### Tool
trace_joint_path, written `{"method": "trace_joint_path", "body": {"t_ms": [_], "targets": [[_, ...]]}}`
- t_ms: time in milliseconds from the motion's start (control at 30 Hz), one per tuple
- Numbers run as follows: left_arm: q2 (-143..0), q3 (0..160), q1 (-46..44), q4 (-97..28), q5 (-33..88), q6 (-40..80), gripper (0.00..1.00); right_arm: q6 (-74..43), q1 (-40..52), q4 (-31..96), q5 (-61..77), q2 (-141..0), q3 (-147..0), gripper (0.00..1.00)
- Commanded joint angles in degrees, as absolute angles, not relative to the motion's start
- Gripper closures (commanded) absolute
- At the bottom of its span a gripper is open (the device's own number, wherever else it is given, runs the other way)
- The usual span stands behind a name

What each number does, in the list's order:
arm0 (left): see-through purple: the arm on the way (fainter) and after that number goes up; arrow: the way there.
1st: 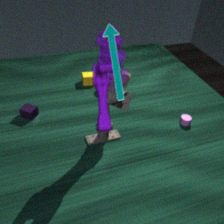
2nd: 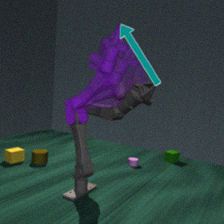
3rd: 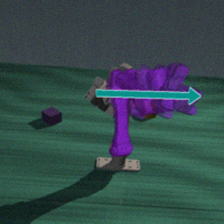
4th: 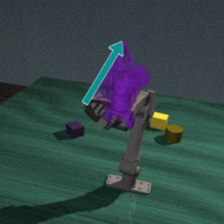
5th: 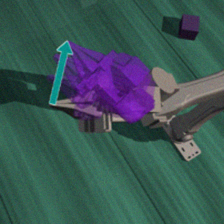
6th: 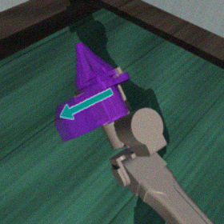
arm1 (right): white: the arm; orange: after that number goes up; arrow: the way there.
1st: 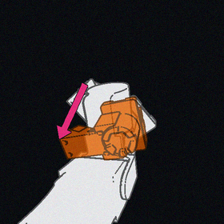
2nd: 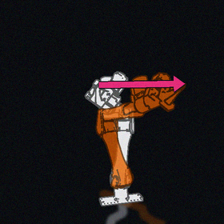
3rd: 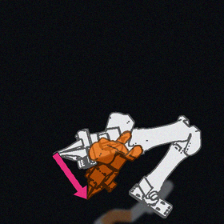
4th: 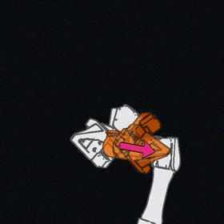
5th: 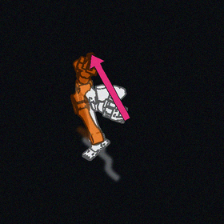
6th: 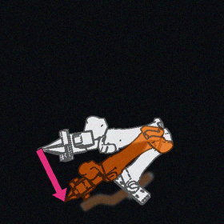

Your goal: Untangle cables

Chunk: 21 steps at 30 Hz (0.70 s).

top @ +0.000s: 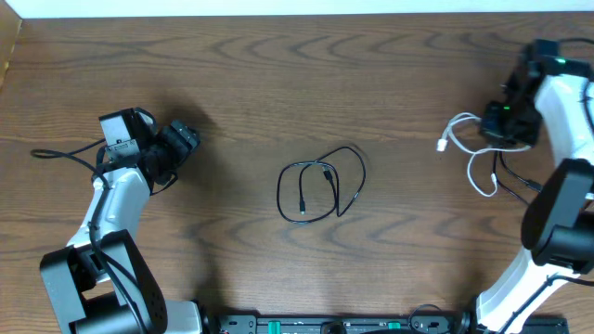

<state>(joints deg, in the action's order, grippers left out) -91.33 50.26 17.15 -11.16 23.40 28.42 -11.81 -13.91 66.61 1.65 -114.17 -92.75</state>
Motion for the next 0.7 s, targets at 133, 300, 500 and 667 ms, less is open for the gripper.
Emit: {"method": "trace_joint_path", "body": {"t_ms": [133,300,500,667], "targets": [[-90.65,50.24,17.28,-11.29,22.68,27.68,0.12,-18.04,-21.28,66.39,1.43,-113.36,-92.55,0.96],[-90.65,50.24,17.28,-11.29,22.68,27.68,0.12,-25.52,-24.49,66.46,1.67,-113.36,-92.55,0.8],[-90.65,50.24,17.28,-11.29,22.68,27.68,0.12,-29.8,-25.04,66.5,1.98,-113.36,-92.55,0.47],[-90.65,50.24,17.28,-11.31,22.68,27.68,0.12,-29.8,-24.47,66.81,6.02,-113.36,-92.53,0.21]]}}
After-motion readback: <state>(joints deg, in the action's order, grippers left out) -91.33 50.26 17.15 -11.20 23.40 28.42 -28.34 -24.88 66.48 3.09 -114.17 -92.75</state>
